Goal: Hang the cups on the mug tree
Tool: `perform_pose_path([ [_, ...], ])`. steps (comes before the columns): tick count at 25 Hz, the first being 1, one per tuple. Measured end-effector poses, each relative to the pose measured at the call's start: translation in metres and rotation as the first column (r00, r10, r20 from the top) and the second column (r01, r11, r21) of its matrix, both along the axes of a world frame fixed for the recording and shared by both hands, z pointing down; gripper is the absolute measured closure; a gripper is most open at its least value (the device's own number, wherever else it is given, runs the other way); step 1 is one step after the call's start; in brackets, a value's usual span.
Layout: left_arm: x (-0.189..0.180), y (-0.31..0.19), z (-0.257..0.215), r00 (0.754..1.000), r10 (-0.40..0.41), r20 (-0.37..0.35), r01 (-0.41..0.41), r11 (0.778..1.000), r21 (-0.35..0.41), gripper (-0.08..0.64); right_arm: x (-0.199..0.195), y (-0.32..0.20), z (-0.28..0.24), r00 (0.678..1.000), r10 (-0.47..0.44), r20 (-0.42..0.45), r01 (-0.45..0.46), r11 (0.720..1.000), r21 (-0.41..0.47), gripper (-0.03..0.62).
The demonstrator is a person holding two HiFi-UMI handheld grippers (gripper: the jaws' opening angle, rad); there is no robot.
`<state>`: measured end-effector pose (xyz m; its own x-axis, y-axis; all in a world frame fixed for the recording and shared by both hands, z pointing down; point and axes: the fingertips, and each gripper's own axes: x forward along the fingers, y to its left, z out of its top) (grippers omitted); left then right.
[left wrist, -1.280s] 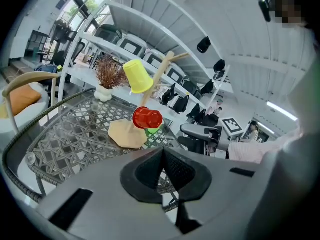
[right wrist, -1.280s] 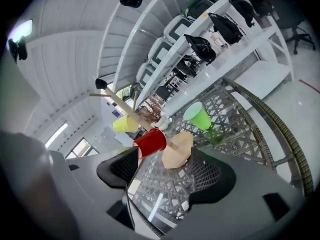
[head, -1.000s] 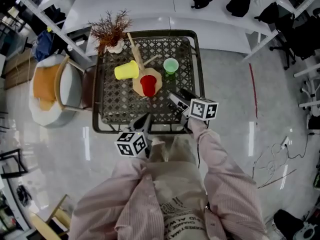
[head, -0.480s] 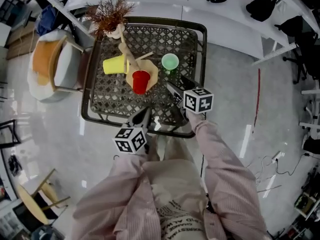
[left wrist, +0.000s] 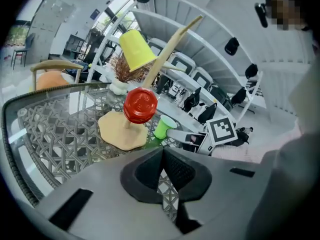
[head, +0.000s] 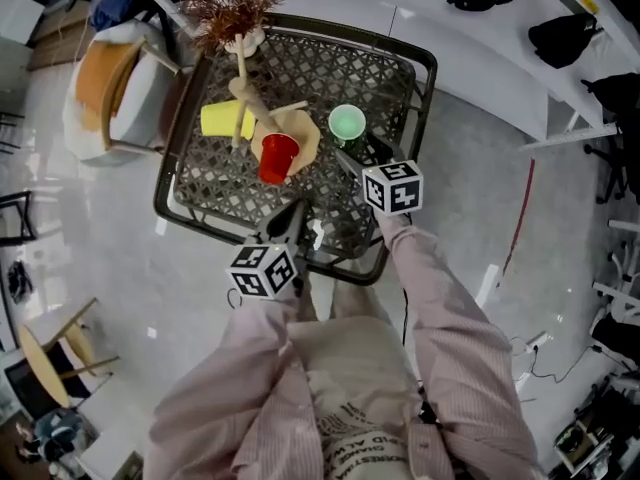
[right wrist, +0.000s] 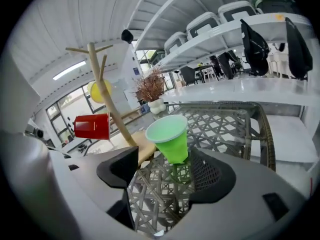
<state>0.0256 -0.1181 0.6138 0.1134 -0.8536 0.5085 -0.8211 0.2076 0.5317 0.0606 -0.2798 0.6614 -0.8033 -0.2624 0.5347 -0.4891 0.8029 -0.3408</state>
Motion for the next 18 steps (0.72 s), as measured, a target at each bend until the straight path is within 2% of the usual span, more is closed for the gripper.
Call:
perform_pose_path([
  [9, 0.004, -0.005, 0.011, 0.998, -0.057, -0.015, 0.056, 0.998, -0.012, 0.561, -0.019, -0.015, 0.018, 0.991, -0.098, -0.091, 0.109, 0.986, 0.127, 0.275],
  [12, 0.003, -0.004, 0.014, 0.998, -0.064, -0.013, 0.063, 0.998, -0.024, 0.561, -0.026, -0.018, 0.021, 0.988, -0.118, -0.095, 0.131, 0.982, 0.137, 0.275],
  [18, 0.003, -0.004, 0.017, 0.999, -0.049, -0.016, 0.049, 0.998, -0.038, 0.561, -0.03, -0.025, 0.025, 0.99, -0.09, -0.109, 0.103, 0.987, 0.123, 0.275],
])
